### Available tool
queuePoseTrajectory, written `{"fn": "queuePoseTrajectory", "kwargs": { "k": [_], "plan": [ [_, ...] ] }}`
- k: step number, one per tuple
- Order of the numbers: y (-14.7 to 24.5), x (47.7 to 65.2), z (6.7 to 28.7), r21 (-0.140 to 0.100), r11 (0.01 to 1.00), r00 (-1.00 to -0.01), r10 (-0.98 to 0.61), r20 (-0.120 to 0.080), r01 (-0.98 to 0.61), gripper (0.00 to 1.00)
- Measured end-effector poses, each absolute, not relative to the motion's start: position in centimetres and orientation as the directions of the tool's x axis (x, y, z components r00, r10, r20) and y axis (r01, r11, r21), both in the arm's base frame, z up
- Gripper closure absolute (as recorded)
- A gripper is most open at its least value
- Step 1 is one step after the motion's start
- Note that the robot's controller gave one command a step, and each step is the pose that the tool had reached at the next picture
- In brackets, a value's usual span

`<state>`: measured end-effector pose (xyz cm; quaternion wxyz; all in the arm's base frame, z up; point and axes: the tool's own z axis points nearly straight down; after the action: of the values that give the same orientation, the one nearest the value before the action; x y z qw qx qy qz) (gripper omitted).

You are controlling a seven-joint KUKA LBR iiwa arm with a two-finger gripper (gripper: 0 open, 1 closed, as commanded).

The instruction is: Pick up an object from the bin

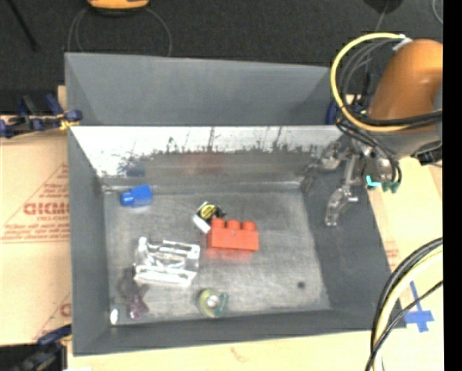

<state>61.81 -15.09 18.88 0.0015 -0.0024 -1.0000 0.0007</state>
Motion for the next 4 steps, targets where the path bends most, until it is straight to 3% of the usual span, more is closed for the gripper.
{"fn": "queuePoseTrajectory", "kwargs": {
  "k": [1, 2, 3, 4],
  "plan": [
    [-6.5, 61.7, 10.6, 0.003, 0.99, -0.99, -0.144, 0.002, -0.144, 0.0],
    [-1.3, 56.7, 11.2, 0.001, 0.904, -0.904, -0.427, -0.001, -0.427, 0.0],
    [0.6, 55.1, 7.3, -0.006, 0.877, -0.876, -0.481, -0.013, -0.481, 0.0],
    [4.8, 52.8, 7.4, -0.005, 0.912, -0.912, -0.409, -0.014, -0.409, 0.0]
  ]
}}
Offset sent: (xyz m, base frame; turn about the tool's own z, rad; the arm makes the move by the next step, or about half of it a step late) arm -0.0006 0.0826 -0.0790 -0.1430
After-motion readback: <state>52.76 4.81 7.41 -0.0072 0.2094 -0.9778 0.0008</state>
